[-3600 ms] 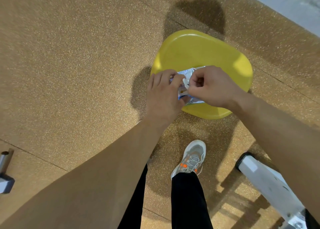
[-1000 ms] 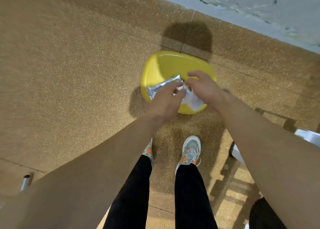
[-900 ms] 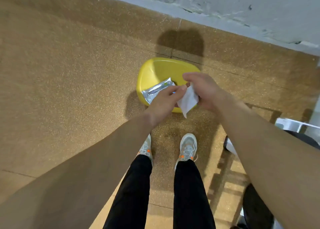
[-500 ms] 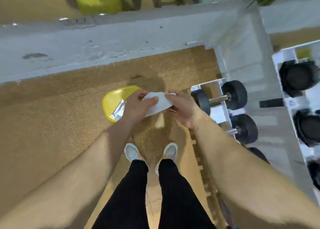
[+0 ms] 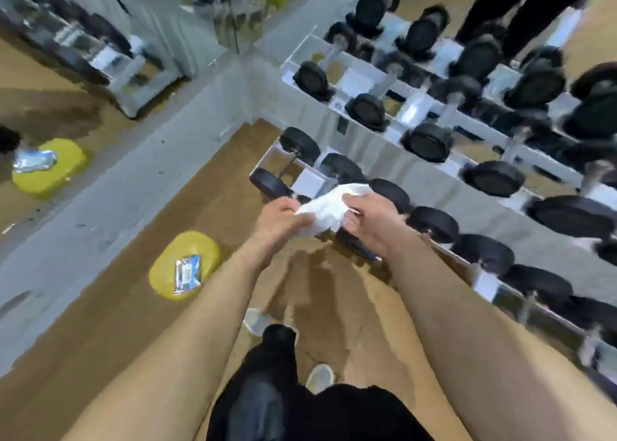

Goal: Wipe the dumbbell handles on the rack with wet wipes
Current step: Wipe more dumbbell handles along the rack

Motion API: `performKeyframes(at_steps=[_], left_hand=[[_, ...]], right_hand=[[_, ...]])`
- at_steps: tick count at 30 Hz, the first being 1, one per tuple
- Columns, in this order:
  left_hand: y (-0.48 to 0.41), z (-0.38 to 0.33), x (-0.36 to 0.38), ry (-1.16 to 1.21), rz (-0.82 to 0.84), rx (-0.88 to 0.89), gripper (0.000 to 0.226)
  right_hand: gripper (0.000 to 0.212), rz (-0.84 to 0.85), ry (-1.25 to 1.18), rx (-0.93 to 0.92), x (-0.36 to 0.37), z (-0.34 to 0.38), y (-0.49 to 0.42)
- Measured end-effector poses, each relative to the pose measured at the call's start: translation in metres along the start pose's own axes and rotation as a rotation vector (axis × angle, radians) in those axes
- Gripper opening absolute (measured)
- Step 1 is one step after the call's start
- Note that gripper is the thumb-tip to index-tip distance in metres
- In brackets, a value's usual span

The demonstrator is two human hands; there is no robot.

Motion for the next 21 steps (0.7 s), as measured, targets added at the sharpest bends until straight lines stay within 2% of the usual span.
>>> performKeyframes(at_steps=[2, 5, 9, 13, 15, 18, 19, 21], left_hand=[[0.034, -0.009, 0.065, 0.002, 0.164, 0.019, 0.014], [0.075, -0.021, 0.152, 0.074, 0.300, -0.021, 0.008], [0.128, -0.039, 0.256, -0.271, 0.430, 0.168, 0.003], [0.177, -0.052, 0.344, -0.379, 0.621, 0.327, 0.013], [0.192, -0.057, 0.385, -0.410, 0.669, 0.368, 0.019], [0.210, -0.064, 0.442, -0.441, 0.729, 0.333, 0.017], [0.213, -0.065, 0.461, -0.426, 0.746, 0.273, 0.016], [0.211, -0.062, 0.499, -0.324, 0.782, 0.018, 0.027]], right_hand=[[0.008, -0.074, -0.056, -0.050, -0.054, 0.007, 0.045], [0.016, -0.140, -0.058, -0.158, -0.126, 0.014, 0.110], [0.022, -0.288, 0.041, -0.258, -0.220, 0.018, 0.184], [0.009, -0.501, 0.042, -0.277, -0.302, 0.017, 0.240], [0.013, -0.606, 0.003, -0.299, -0.341, 0.016, 0.261], [0.018, -0.763, 0.007, -0.305, -0.392, 0.019, 0.284], [0.019, -0.802, -0.003, -0.305, -0.409, 0.021, 0.286], [0.024, -0.882, -0.019, -0.303, -0.444, 0.023, 0.288]])
Point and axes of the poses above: each hand's wrist, its own y-axis away from the middle knuckle, its own x-axis out of the palm, z = x × y, the point moved 5 cm from there along -y, towards the middle knuckle, and after that the axes turned 5 degrees about -x, right-handed, at the moved point
